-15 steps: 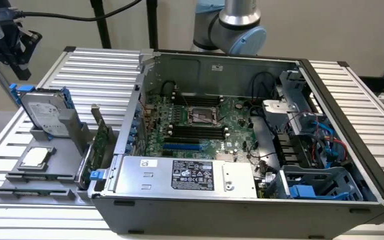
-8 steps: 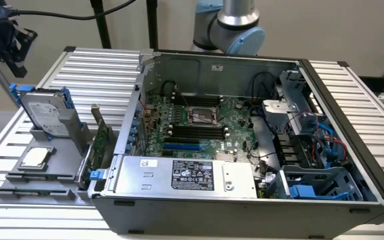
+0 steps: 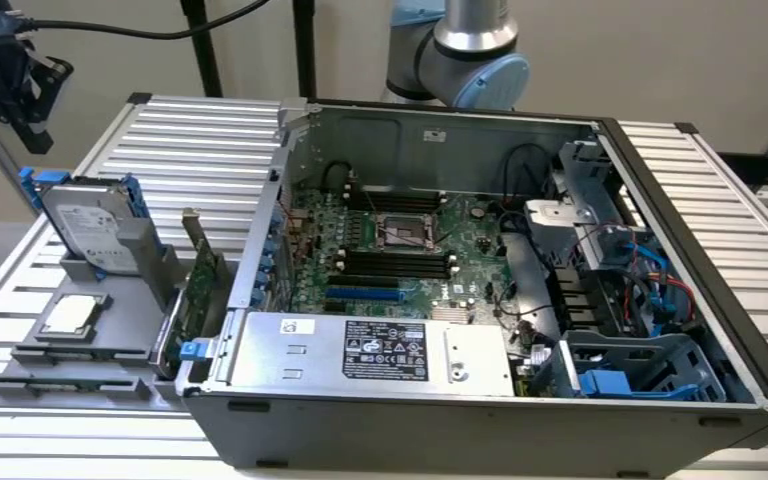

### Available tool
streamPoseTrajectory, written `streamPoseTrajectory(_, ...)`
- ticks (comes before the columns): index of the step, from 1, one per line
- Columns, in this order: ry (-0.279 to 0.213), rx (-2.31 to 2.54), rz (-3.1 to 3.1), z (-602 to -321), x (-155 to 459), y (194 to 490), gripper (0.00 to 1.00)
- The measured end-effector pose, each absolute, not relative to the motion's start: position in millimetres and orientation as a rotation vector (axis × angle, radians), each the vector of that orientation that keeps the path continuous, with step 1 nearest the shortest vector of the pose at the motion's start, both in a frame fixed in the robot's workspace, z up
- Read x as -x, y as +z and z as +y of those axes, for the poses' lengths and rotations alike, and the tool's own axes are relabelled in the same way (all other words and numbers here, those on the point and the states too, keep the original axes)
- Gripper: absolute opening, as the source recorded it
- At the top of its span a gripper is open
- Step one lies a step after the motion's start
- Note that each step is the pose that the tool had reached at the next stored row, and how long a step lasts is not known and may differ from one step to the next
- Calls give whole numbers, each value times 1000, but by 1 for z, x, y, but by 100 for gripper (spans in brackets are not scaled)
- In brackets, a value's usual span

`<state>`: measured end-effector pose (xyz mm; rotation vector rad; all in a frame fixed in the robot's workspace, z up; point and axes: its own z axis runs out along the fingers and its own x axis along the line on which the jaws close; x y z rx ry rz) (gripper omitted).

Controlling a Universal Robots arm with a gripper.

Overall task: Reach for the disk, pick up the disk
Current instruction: 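Pick up the disk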

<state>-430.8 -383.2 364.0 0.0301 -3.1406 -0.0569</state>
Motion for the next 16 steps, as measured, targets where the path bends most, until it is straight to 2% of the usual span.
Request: streamPoseTrajectory(16, -55, -440, -3105, -383, 431, 364, 11)
